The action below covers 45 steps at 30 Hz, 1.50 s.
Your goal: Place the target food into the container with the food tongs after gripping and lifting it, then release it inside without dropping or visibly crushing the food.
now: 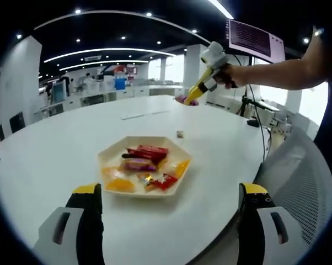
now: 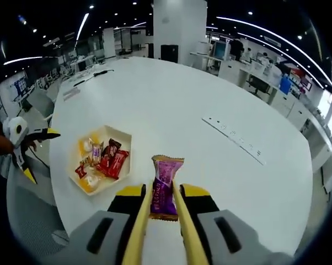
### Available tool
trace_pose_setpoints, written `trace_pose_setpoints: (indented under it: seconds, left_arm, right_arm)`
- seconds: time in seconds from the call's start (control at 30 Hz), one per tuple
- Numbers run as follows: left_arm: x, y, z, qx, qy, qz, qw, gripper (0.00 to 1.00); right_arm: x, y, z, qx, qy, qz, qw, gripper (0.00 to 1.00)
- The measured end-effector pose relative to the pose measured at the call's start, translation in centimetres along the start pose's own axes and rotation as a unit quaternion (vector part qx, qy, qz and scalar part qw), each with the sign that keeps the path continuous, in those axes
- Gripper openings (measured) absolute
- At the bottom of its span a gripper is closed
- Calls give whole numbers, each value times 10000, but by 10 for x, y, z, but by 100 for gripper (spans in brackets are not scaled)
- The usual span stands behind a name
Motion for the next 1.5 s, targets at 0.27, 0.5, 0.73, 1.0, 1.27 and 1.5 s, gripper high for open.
trace_pose_setpoints:
  seconds: [0.27,0.5,0.73,1.0,1.27,1.5]
  left_arm:
    - [0,0,0,28,9,26,10000,100]
    - [0,-1,0,36,5,45,10000,100]
    - [0,-1,0,50,-3,75,10000,99]
    - [0,-1,0,66,19,100,9999,99]
    - [0,-1,0,82,16,140,9999,99]
    - [1,-1,-1,55,55,144,9999,98]
  right_arm:
    - [-2,1,1,39,-3,-8,10000,23]
    - [2,7,2,8,36,-1,10000,22]
    - [12,13,6,-14,132,-20,9999,23]
    - [26,21,16,-35,293,-39,9996,23]
    - [46,33,31,-107,484,-87,9987,23]
    - [61,39,42,-139,605,-100,9980,23]
Point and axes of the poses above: the point that each gripper's makers call its tool centre point, and the gripper's own axes: z roughly forward along the fingers, x roughly to its left, y roughly out of its top, the point moved 9 cm from there along -z, roughly backward along the fingers, and after that the axes turned 14 degrees about -x, right-handed, at the moved point
